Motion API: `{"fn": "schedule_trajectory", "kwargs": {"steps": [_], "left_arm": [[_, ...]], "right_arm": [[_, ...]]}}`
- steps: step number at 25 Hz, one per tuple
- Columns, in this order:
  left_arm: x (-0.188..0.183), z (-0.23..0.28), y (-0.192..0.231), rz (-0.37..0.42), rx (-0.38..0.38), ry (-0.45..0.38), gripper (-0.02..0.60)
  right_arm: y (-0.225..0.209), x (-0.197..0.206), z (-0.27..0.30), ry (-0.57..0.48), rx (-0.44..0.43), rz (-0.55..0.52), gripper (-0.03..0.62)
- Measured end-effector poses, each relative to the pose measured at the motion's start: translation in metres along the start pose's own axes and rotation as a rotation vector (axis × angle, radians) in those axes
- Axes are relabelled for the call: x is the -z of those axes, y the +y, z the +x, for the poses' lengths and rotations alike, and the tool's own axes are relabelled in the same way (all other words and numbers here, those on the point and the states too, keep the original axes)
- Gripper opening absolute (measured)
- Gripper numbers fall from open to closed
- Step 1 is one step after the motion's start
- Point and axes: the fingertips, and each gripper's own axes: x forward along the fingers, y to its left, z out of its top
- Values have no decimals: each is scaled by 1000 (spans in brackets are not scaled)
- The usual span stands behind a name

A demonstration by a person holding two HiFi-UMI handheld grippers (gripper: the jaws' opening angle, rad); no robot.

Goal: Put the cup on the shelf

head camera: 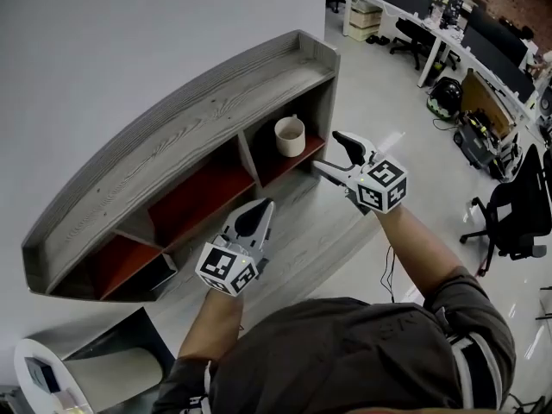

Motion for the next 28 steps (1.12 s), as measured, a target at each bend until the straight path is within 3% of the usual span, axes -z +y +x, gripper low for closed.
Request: {"fn": "schedule_trajectory", "kwargs": {"steps": [10, 18, 28], "left_arm": [[-3, 2, -53, -14, -39, -14, -5], [-1, 5, -90, 10, -32, -5, -5], [1, 0, -104, 22, -43, 0, -5]], "right_arm": [[19, 6, -137, -47, -10, 108, 171], [27, 26, -196, -33, 15, 144, -9], [27, 31, -213, -8, 26, 121, -11]]}}
